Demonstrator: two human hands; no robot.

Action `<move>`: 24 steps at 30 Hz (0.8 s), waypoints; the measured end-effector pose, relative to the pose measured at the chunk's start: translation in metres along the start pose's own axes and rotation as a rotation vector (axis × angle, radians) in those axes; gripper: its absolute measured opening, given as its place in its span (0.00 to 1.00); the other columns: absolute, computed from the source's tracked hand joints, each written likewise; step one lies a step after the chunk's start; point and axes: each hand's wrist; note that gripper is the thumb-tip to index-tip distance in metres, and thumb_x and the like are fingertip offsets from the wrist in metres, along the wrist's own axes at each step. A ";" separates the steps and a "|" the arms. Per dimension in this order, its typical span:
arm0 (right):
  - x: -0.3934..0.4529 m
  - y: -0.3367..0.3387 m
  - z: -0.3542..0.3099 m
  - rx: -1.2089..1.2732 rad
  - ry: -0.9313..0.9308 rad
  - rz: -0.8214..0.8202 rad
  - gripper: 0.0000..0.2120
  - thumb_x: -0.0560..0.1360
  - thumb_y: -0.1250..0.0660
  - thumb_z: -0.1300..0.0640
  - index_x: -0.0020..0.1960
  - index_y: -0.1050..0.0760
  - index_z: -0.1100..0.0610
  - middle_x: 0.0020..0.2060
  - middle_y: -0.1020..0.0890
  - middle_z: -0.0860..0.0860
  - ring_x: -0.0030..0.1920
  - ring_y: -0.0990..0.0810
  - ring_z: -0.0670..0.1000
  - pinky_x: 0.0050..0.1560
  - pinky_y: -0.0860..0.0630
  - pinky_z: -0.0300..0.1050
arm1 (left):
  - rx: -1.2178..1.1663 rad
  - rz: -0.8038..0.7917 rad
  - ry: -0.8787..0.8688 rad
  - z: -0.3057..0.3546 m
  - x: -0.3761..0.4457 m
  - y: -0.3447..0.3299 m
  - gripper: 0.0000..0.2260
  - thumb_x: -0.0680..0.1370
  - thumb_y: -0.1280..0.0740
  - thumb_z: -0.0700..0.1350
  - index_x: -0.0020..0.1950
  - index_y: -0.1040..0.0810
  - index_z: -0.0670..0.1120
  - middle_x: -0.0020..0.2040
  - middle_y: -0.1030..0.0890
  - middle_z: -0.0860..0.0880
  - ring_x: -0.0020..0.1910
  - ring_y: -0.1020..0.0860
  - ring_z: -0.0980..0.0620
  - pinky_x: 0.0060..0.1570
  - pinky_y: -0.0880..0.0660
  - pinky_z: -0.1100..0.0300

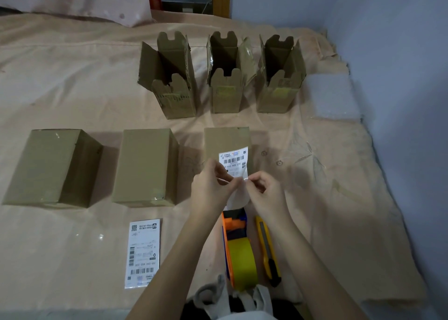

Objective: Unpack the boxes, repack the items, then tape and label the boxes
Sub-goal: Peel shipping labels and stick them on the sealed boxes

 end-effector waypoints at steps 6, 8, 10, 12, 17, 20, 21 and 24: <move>0.003 0.000 -0.001 0.051 -0.038 -0.032 0.03 0.76 0.33 0.64 0.47 0.22 0.59 0.39 0.18 0.45 0.38 0.21 0.34 0.39 0.28 0.27 | 0.082 -0.054 -0.117 -0.001 -0.001 0.002 0.07 0.74 0.28 0.45 0.49 0.16 0.44 0.42 0.16 0.51 0.41 0.19 0.56 0.43 0.24 0.65; 0.004 -0.001 0.000 0.030 -0.022 -0.047 0.04 0.77 0.33 0.61 0.50 0.22 0.57 0.43 0.18 0.43 0.43 0.20 0.34 0.42 0.27 0.28 | 0.082 -0.048 -0.131 0.000 -0.003 0.001 0.06 0.74 0.28 0.46 0.47 0.16 0.44 0.41 0.16 0.52 0.39 0.19 0.58 0.41 0.26 0.68; 0.005 0.000 0.001 -0.003 0.013 -0.025 0.03 0.77 0.33 0.62 0.49 0.21 0.56 0.42 0.18 0.43 0.44 0.20 0.35 0.43 0.27 0.28 | 0.068 -0.036 -0.119 0.001 -0.003 0.001 0.05 0.74 0.28 0.45 0.46 0.16 0.44 0.39 0.17 0.53 0.37 0.21 0.61 0.41 0.26 0.69; 0.006 0.000 0.002 -0.024 0.037 0.003 0.05 0.77 0.33 0.63 0.46 0.21 0.55 0.40 0.18 0.42 0.43 0.20 0.35 0.42 0.27 0.27 | 0.065 -0.033 -0.110 0.001 -0.003 0.001 0.04 0.74 0.29 0.44 0.46 0.16 0.44 0.38 0.19 0.55 0.36 0.23 0.63 0.40 0.27 0.70; 0.007 0.002 0.007 -0.042 0.031 0.051 0.08 0.76 0.33 0.65 0.42 0.23 0.53 0.39 0.18 0.43 0.41 0.19 0.36 0.41 0.26 0.29 | 0.081 -0.032 -0.094 -0.001 -0.002 0.003 0.04 0.75 0.29 0.43 0.47 0.17 0.44 0.36 0.21 0.56 0.38 0.22 0.58 0.41 0.26 0.65; 0.005 0.002 0.008 -0.059 0.038 0.072 0.09 0.76 0.33 0.64 0.42 0.24 0.50 0.40 0.18 0.42 0.41 0.20 0.36 0.40 0.27 0.29 | 0.074 -0.031 -0.083 -0.003 -0.002 0.003 0.04 0.75 0.30 0.44 0.47 0.17 0.44 0.37 0.20 0.55 0.38 0.22 0.59 0.42 0.24 0.64; 0.005 0.002 0.008 -0.072 0.040 0.076 0.09 0.76 0.33 0.64 0.43 0.24 0.50 0.40 0.18 0.42 0.42 0.20 0.35 0.40 0.27 0.28 | 0.067 -0.023 -0.075 -0.004 -0.002 0.003 0.04 0.75 0.30 0.44 0.47 0.17 0.44 0.37 0.20 0.55 0.38 0.22 0.59 0.41 0.25 0.65; 0.005 0.003 0.009 -0.076 0.028 0.086 0.09 0.76 0.33 0.63 0.43 0.24 0.50 0.40 0.18 0.42 0.41 0.21 0.34 0.40 0.28 0.28 | 0.042 0.000 -0.047 -0.007 0.000 0.005 0.04 0.75 0.29 0.44 0.46 0.17 0.45 0.37 0.19 0.55 0.39 0.21 0.60 0.40 0.26 0.66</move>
Point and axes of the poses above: each hand's wrist, its own x-axis towards the middle knuckle, its own y-axis out of the back of the hand, z = x × y
